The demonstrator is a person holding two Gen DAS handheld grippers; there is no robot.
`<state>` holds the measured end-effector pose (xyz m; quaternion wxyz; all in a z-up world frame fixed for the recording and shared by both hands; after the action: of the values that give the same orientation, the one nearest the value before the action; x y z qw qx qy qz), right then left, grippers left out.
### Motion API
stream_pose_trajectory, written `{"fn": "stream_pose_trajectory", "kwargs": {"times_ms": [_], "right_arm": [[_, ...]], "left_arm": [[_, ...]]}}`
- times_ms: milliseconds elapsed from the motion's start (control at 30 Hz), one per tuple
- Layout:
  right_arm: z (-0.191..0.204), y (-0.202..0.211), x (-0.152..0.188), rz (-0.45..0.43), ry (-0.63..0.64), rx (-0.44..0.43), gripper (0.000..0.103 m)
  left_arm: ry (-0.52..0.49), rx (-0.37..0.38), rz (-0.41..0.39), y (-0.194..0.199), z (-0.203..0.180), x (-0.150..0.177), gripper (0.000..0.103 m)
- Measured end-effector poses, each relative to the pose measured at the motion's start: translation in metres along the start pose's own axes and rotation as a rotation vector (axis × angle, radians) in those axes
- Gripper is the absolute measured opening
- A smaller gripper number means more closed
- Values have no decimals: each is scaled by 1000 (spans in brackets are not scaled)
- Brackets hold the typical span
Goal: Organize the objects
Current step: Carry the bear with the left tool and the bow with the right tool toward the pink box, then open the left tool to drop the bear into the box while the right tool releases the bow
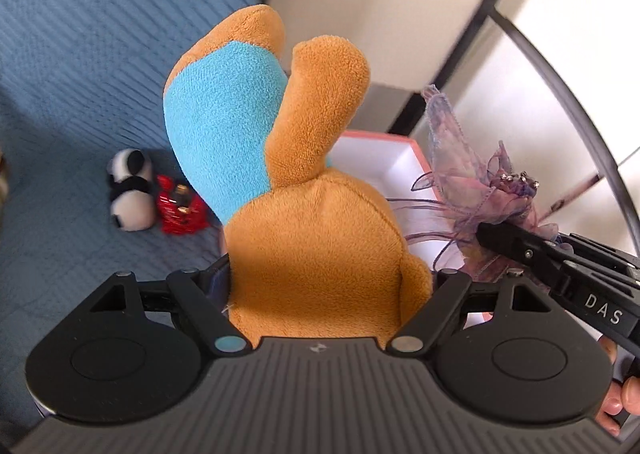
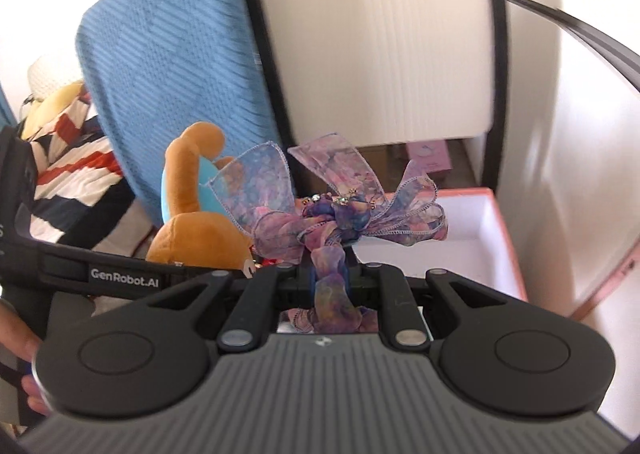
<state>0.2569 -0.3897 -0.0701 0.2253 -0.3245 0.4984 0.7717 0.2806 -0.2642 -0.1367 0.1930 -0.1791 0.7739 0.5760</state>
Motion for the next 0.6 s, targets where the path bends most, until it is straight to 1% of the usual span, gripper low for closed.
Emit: {"fn": "stream_pose_trajectory", "kwargs": {"times_ms": [100, 233, 333, 433, 600], "right_arm": [[-25, -4, 12, 22, -42, 22, 16], [-53, -11, 28, 43, -78, 48, 16], [-75, -19, 38, 56, -111, 60, 16], [-94, -28, 47, 72, -115, 85, 16], [-121, -48, 63, 109, -161, 88, 16]], "left_arm": [[-31, -2, 29, -20, -18, 3, 84], [-61, -1, 77, -43, -38, 20, 84], [-77, 1, 97, -57, -50, 26, 84], [-88, 3, 119, -71, -64, 28, 84], [-123, 14, 142, -88, -89, 29, 84]]}}
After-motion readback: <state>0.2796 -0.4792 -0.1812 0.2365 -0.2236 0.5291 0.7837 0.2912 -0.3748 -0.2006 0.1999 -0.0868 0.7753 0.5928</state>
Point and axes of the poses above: each gripper's, at about its wrist camera, not at the fingertips, and y roughly against the way its jaws point, z to its left, x to its underside, the point moved 8 cm from there along -y, roughly the way its jaws point, and after that the axes turned 7 degrees about -x, right-handed, at the moved point
